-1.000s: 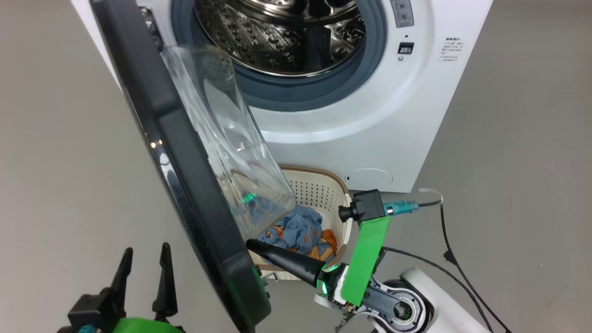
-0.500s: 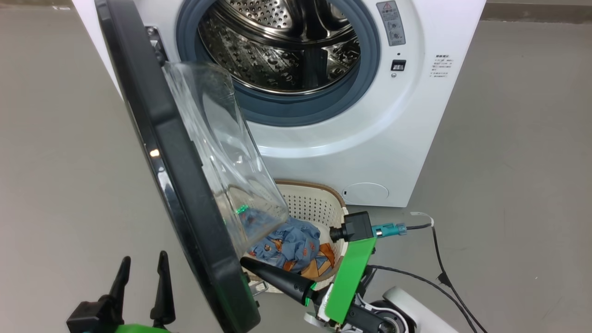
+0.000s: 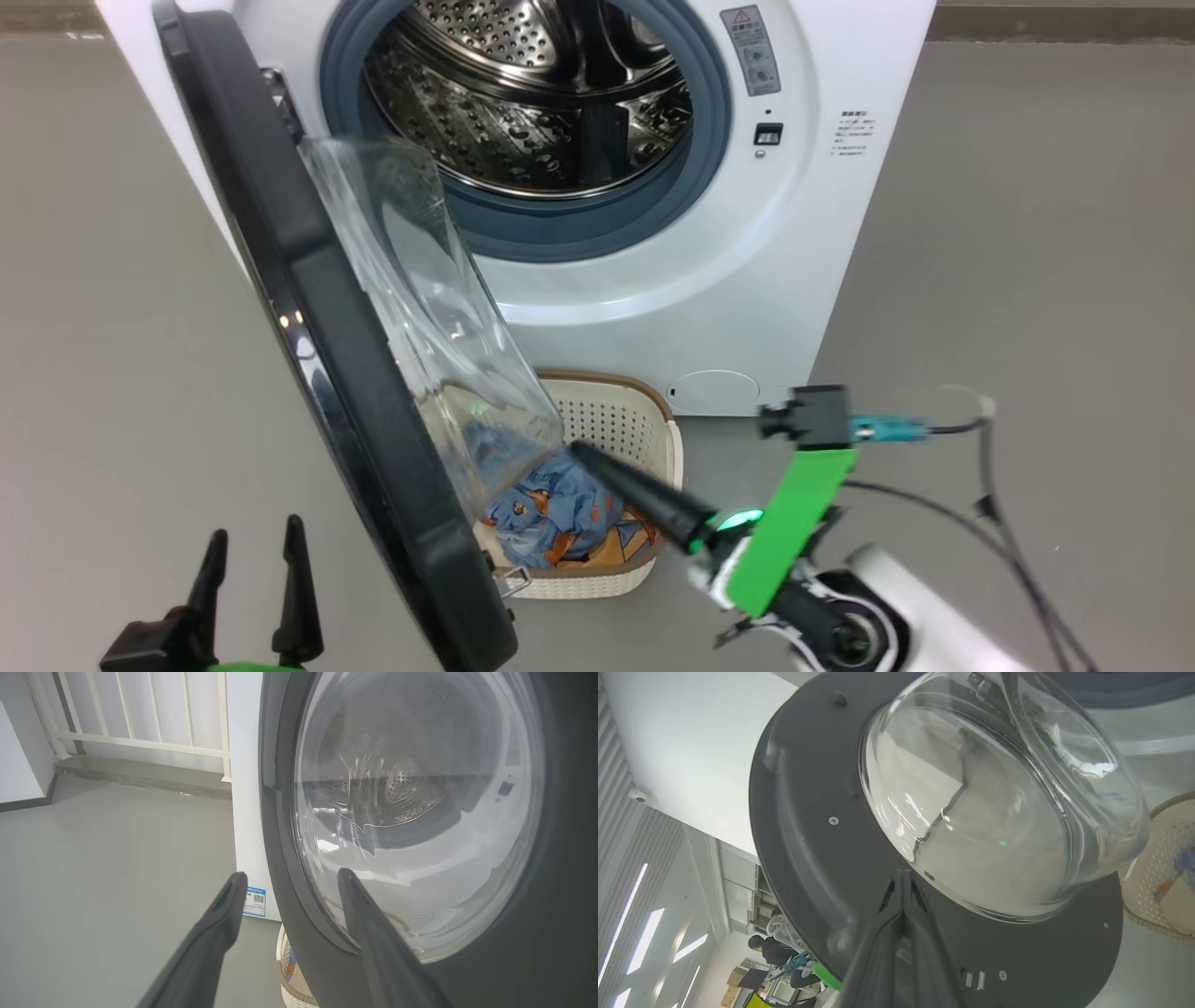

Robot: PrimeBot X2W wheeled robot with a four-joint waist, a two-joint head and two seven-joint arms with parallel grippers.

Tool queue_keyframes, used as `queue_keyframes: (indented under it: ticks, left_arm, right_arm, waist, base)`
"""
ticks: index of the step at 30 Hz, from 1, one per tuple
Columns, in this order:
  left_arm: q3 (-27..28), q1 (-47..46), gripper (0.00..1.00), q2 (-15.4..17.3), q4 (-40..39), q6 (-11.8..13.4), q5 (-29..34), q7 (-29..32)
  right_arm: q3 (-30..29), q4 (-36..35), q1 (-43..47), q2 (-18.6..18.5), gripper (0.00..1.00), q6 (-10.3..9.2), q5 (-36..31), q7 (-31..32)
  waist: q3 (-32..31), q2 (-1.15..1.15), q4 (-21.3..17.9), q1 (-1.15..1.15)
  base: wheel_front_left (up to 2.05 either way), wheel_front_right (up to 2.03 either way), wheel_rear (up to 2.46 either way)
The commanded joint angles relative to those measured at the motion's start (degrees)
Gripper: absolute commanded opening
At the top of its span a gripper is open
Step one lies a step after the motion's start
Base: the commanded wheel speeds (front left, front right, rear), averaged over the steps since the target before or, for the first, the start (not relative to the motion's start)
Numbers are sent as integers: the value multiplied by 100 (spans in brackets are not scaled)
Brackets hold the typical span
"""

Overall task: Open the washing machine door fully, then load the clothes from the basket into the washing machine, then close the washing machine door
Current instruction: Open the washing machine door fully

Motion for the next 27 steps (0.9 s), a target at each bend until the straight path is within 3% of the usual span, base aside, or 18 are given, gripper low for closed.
queue_keyframes:
  ticks: [1,2,3,4,5,10,13,20,27]
  left_arm:
    - [229,-100,100,77,-151,-26,71,-37]
    - [260,-95,100,77,-154,-35,83,-37]
    - [288,-88,100,77,-159,-41,105,-37]
    - [308,-79,100,77,-160,-48,120,-37]
    - [331,-68,100,77,-161,-52,125,-37]
    - [409,28,100,77,-131,-96,140,-37]
    - [472,77,100,77,-135,-124,160,-37]
    - [604,177,100,77,-177,-162,195,-37]
    - [616,219,100,77,-191,-155,207,-37]
  right_arm:
    - [22,-216,-22,-15,7,10,-132,-147]
    - [18,-271,-3,-133,36,10,-232,-311]
    - [39,-318,2,-265,58,10,-369,-495]
    - [83,-355,9,-398,91,10,-503,-686]
    - [144,-383,11,-537,100,10,-654,-906]
    - [457,-155,100,-1376,100,10,-1581,-2463]
    - [0,-1,291,-1543,100,10,-2065,-2575]
    - [-1695,-191,1197,-1252,100,10,-3528,-2581]
    - [-2839,-398,1992,-853,100,10,-4594,-2582]
  waist:
    - [-8,0,-29,0]
    - [-13,0,-48,0]
    - [-21,0,-65,0]
    - [-30,0,-79,0]
    - [-44,0,-99,0]
    - [-175,0,-140,0]
    - [-214,0,-194,0]
    - [-246,0,-394,0]
    - [-295,0,-484,0]
  base:
    - [0,0,0]
    - [0,0,0]
    - [0,0,0]
    - [0,0,0]
    - [0,0,0]
    - [0,0,0]
    - [0,0,0]
    - [0,0,0]
    - [0,0,0]
